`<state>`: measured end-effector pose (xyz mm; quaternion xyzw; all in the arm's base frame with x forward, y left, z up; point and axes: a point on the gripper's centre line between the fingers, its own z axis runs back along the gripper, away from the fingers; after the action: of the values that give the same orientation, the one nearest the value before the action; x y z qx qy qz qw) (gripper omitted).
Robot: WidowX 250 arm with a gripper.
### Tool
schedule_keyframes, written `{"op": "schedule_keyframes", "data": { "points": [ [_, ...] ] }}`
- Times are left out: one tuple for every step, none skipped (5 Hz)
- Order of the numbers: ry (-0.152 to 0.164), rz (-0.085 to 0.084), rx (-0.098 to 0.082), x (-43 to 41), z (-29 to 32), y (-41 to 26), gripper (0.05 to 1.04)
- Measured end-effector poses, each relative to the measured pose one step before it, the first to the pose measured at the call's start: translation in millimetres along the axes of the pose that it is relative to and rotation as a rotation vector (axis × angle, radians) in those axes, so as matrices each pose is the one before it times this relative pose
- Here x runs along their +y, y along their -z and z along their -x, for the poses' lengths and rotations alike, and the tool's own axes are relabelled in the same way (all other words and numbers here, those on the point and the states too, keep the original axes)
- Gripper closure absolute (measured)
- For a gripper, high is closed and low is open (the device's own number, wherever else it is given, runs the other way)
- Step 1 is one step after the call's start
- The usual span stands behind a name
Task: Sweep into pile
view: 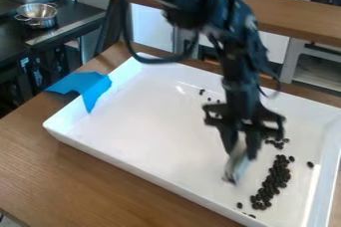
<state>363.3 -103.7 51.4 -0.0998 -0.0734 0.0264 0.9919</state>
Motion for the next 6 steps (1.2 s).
{"op": "schedule_keyframes", "data": {
  "points": [
    [-0.013, 0.0094, -0.0253, 39.89, -8.79, -23.35, 0.723],
    [0.006, -0.017, -0.0119, 29.14, 0.08, -9.88, 0.723],
    [0.0378, -0.0444, 0.0141, 9.94, 12.79, 7.7, 0.723],
    [0.0164, -0.0307, 0.0159, 5.96, 15.78, 13.82, 0.723],
    [0.0357, -0.0294, -0.0038, -5.08, 10.49, 11.51, 0.724],
    [-0.0043, -0.0097, -0.0173, -1.2, -2.08, 0.69, 0.723]
  ]
}}
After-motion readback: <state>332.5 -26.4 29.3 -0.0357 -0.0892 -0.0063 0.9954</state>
